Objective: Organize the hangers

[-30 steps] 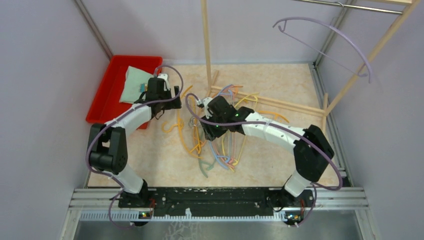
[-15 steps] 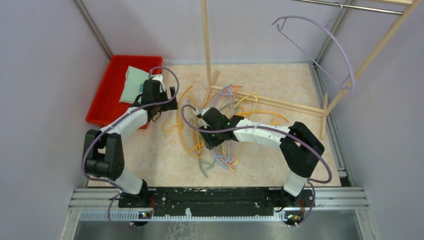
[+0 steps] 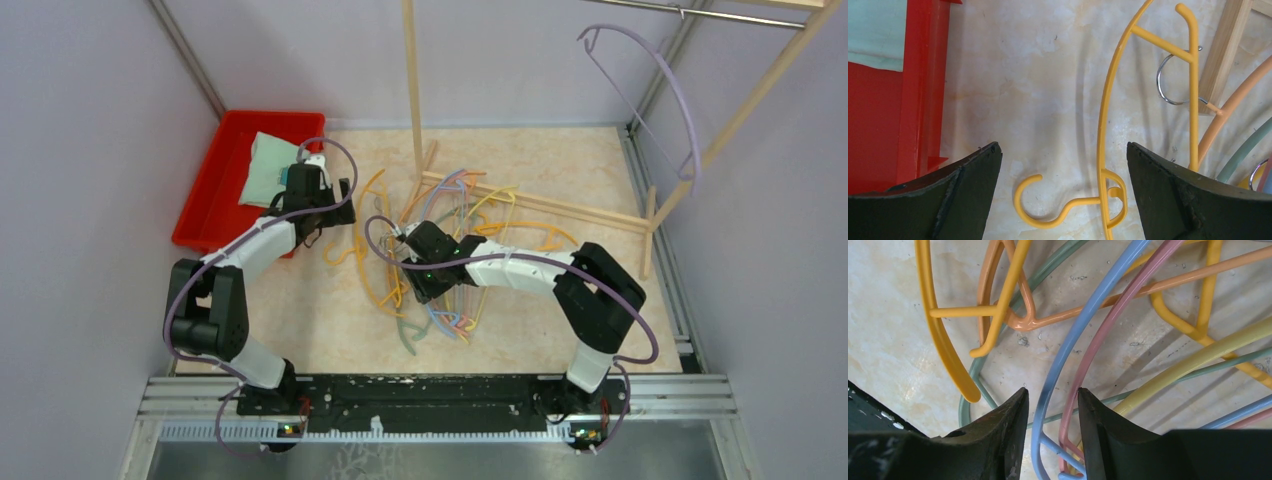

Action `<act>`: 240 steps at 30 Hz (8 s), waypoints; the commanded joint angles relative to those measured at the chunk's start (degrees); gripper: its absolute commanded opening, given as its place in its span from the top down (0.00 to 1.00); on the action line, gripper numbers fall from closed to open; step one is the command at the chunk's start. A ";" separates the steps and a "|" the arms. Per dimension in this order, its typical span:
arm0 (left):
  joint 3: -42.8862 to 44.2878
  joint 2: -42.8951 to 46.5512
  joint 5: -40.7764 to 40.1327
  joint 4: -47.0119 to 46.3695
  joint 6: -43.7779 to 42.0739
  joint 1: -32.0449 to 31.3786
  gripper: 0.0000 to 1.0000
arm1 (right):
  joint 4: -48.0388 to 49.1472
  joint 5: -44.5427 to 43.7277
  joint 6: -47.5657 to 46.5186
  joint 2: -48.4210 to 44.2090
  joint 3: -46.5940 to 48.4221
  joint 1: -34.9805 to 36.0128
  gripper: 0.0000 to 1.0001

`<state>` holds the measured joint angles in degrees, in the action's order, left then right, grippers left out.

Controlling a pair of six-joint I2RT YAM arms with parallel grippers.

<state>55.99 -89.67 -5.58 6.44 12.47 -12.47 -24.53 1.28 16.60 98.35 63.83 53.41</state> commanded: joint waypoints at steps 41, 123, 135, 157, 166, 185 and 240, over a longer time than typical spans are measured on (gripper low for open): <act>-2.17 5.46 -0.14 0.63 3.23 0.08 0.00 | 0.94 9.90 -0.27 -18.62 -2.53 -8.04 1.00; -3.87 5.67 -3.73 1.36 0.72 0.08 0.00 | -0.18 5.53 -7.35 2.82 6.62 -6.56 0.97; -4.59 6.13 -3.80 0.63 1.78 0.08 0.00 | -4.02 6.15 -6.03 -8.04 13.04 -8.31 1.00; -6.95 8.87 -3.48 0.43 3.04 0.08 0.00 | 15.73 13.27 10.78 -17.19 5.93 -13.68 1.00; -7.56 10.55 -4.83 1.61 1.99 0.08 0.00 | 20.03 13.49 4.57 -8.87 -2.80 -12.93 1.00; -6.22 7.79 -5.23 1.52 1.50 0.15 0.00 | 17.99 10.19 -0.20 2.71 -3.67 -9.88 0.77; -6.99 8.39 -5.91 0.72 1.90 0.18 0.00 | 2.14 5.67 -4.55 -8.74 6.84 -9.20 1.00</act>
<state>48.82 -82.24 -10.76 8.14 14.92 -12.47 -20.73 7.57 12.32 98.26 65.01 44.10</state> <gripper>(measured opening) 0.997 0.028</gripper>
